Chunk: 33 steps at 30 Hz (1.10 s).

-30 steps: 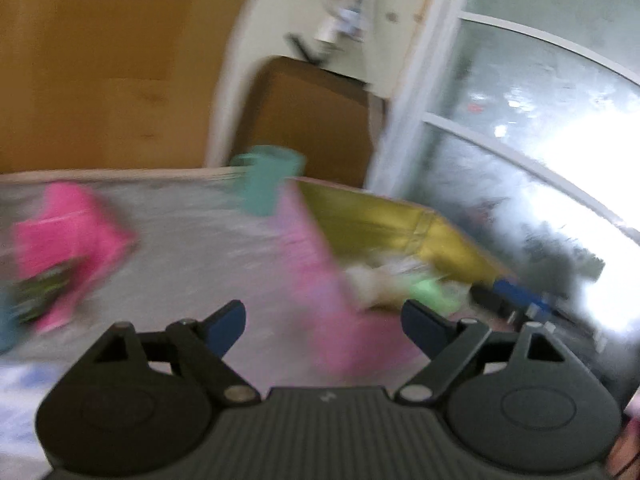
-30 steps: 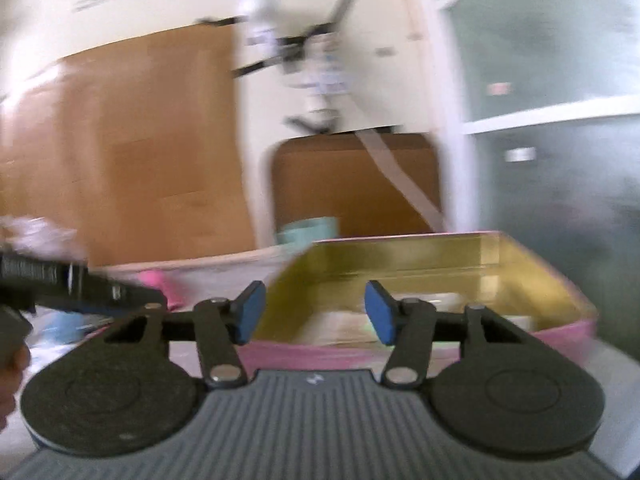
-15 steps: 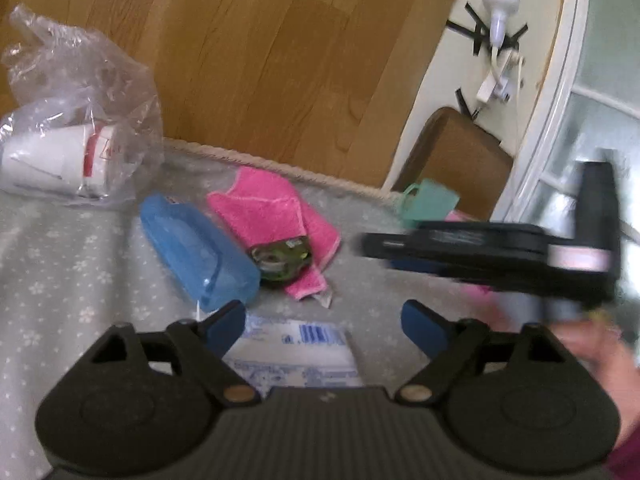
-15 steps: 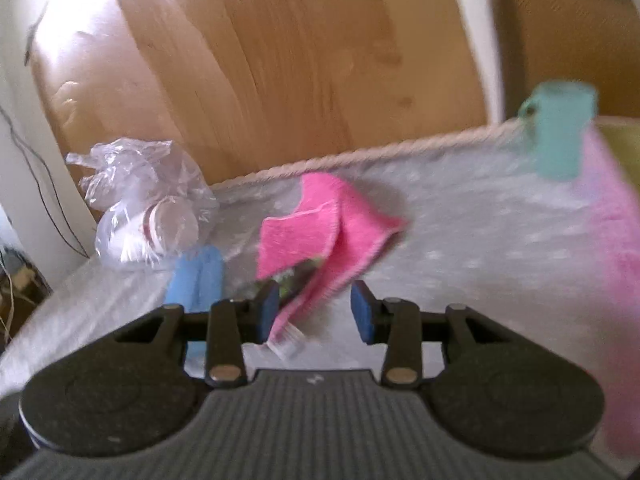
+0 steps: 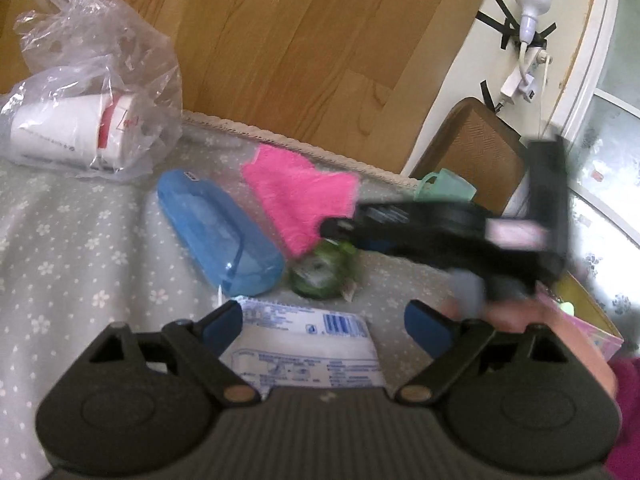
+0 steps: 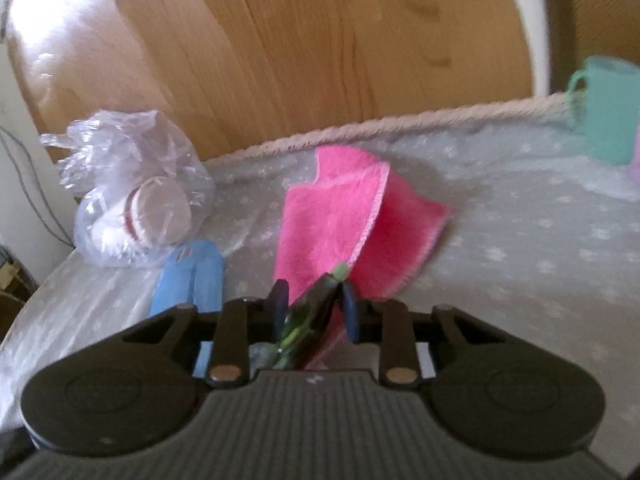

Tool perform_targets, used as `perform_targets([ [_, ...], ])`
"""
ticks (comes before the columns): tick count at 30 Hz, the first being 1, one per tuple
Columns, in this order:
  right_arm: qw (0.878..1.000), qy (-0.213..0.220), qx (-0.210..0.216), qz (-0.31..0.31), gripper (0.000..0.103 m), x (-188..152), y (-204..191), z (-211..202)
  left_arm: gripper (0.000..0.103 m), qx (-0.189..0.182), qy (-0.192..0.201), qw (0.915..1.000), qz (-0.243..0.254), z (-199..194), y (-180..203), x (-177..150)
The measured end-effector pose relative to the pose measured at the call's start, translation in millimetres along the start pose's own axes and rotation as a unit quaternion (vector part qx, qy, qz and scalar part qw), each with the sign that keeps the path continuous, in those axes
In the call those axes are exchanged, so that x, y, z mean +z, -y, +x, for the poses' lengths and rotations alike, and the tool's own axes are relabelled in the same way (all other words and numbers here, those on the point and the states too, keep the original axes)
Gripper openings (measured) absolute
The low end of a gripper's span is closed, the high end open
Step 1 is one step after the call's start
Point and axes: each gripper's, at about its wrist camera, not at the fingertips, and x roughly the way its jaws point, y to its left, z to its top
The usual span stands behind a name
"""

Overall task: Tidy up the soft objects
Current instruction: 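Reach into the pile and grasp the green correction tape with the right gripper, then set the correction tape down on the bedspread and open the right gripper, then grasp the correction tape with the left gripper and drop it into the tin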

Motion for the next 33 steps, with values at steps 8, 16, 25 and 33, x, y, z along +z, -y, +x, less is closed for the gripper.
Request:
perform_targets([
  [8, 0.998, 0.029, -0.021, 0.058, 0.031, -57.7, 55.2, -122.2, 0.094, -0.007, -0.007, 0.9999, 0.010, 0.4, 4.4, -2.8],
  [16, 0.995, 0.044, -0.046, 0.080, 0.054, -145.5, 79.4, -226.3, 0.095, -0.024, 0.007, 0.9980, 0.058, -4.1, 20.9, -8.7],
  [25, 0.982, 0.050, -0.074, -0.168, 0.065, -144.9, 45.6, -222.3, 0.094, -0.106, -0.055, 0.9882, 0.095, -9.7, 100.9, -17.2],
  [33, 0.985, -0.011, -0.005, -0.173, 0.049, -113.2, 69.0, -171.2, 0.085, -0.120, -0.144, 0.9797, 0.070, 34.1, 137.0, -44.8],
])
